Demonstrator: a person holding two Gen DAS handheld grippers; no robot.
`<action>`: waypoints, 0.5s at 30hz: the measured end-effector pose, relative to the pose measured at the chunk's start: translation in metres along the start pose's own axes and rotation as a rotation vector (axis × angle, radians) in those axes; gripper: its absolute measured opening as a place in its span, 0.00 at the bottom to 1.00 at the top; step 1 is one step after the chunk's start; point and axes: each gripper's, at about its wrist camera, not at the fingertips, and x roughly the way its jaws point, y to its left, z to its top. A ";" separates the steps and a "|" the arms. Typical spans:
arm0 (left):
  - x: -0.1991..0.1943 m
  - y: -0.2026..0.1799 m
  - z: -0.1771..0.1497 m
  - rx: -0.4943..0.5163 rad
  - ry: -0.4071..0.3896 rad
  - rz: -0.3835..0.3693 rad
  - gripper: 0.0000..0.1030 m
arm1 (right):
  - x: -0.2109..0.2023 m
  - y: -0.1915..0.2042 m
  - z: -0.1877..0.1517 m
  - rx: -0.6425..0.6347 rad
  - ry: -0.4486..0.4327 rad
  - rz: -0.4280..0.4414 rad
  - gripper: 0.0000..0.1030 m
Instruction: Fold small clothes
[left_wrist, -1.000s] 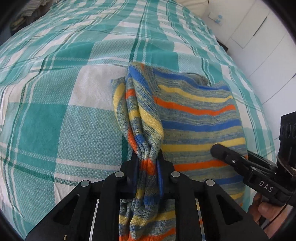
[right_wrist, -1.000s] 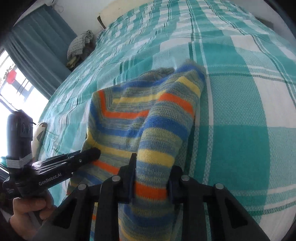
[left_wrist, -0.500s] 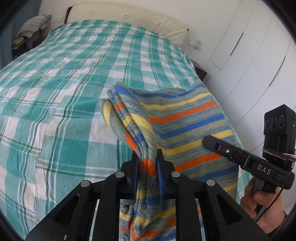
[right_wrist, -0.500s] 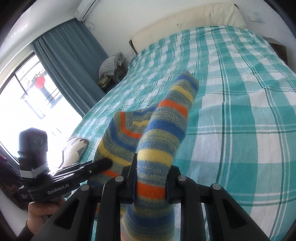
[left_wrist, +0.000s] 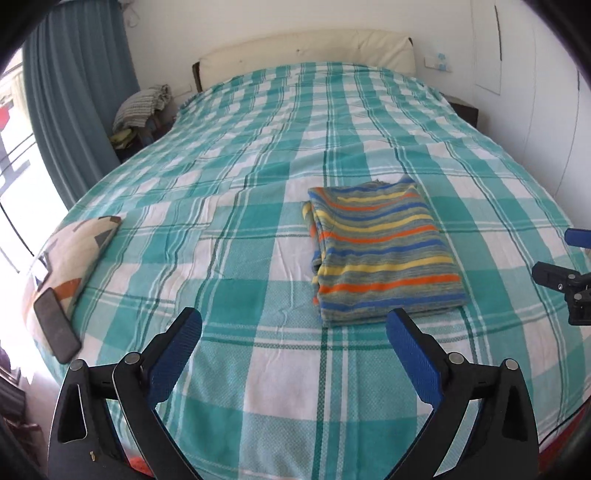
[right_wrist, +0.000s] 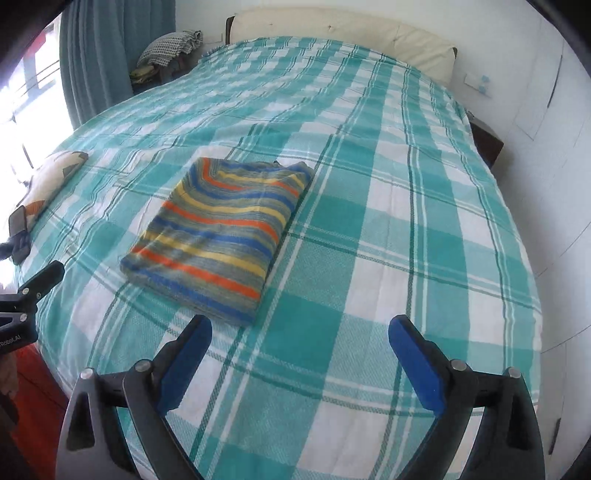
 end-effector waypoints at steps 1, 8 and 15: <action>-0.011 -0.001 -0.001 -0.012 0.015 0.008 0.98 | -0.017 -0.001 -0.009 0.001 -0.018 -0.015 0.94; -0.068 -0.016 -0.022 0.044 0.016 0.112 0.98 | -0.105 -0.005 -0.048 0.017 -0.082 -0.061 0.95; -0.111 -0.025 -0.049 0.045 0.075 0.066 0.98 | -0.155 0.002 -0.078 0.022 -0.084 -0.051 0.97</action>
